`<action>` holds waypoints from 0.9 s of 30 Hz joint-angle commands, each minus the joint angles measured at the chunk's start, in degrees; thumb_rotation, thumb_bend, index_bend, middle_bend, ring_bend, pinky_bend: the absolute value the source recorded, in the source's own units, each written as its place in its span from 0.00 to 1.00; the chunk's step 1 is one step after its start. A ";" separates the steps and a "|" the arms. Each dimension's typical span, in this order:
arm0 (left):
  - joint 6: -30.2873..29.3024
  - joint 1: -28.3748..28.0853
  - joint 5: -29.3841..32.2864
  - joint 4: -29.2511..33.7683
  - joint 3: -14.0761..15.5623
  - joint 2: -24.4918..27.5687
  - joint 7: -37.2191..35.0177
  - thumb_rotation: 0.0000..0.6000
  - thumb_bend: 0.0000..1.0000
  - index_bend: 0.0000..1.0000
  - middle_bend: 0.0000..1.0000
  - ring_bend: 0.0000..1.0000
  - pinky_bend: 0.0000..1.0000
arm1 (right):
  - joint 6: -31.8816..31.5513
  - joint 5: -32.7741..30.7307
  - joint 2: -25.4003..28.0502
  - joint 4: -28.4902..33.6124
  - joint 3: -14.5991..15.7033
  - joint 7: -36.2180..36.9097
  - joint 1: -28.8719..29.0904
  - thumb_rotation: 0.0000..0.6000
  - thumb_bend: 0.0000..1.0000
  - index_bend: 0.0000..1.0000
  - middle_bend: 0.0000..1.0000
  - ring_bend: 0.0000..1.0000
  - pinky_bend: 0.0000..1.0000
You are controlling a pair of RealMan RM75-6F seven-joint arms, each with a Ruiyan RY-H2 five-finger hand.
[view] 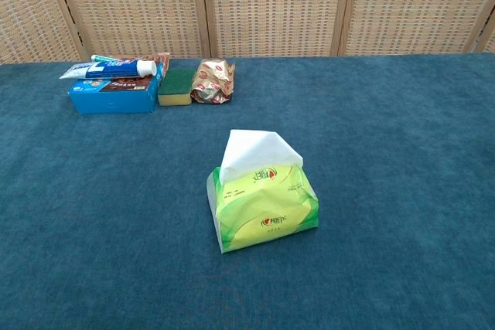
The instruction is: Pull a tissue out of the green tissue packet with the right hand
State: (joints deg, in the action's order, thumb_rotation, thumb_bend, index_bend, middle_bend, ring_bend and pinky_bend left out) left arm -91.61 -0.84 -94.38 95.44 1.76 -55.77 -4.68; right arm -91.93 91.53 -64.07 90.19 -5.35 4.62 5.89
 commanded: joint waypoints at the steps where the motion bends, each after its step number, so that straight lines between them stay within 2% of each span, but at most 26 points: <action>1: 0.06 0.00 0.04 -0.02 -0.01 0.04 -0.06 1.00 0.00 0.00 0.00 0.00 0.00 | -0.02 0.22 -0.09 -0.13 -0.04 0.49 0.10 1.00 0.00 0.08 0.00 0.00 0.00; 7: 0.19 0.01 0.35 0.14 -0.08 0.34 -0.74 1.00 0.00 0.00 0.00 0.00 0.00 | 1.56 3.80 0.10 -1.35 0.68 5.37 2.27 1.00 0.00 0.08 0.00 0.00 0.00; 11: 0.54 -0.19 0.93 0.22 -0.40 0.31 -0.72 1.00 0.00 0.00 0.00 0.00 0.00 | 6.67 8.66 2.40 -1.15 1.78 12.33 7.15 1.00 0.00 0.09 0.01 0.00 0.01; 15: 1.71 -0.73 1.93 0.63 -0.80 0.35 -0.33 1.00 0.00 0.00 0.00 0.00 0.00 | 12.67 12.62 4.71 1.43 1.18 18.21 14.06 1.00 0.00 0.16 0.13 0.05 0.10; 20: 3.50 -1.43 3.82 1.17 -1.38 0.38 0.32 1.00 0.00 0.00 0.00 0.00 0.00 | 22.43 13.17 3.46 5.93 -0.75 13.68 21.75 1.00 0.01 0.22 0.22 0.15 0.18; 24: 4.77 -1.94 5.65 1.24 -2.03 0.41 0.33 1.00 0.00 0.00 0.00 0.00 0.00 | 32.51 8.25 1.13 10.87 -2.31 7.67 26.92 1.00 0.08 0.24 0.23 0.16 0.20; 27: 5.66 -2.25 6.37 1.08 -2.17 0.53 -0.03 1.00 0.00 0.00 0.00 0.00 0.00 | 37.65 2.94 -1.66 12.29 -3.96 1.79 29.59 1.00 0.08 0.24 0.24 0.17 0.21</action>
State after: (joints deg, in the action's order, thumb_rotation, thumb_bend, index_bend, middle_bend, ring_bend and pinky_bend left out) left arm -86.11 -2.98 -88.17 96.57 -0.33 -55.29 -4.60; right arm -59.92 99.75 -62.73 99.36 -7.20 12.60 31.44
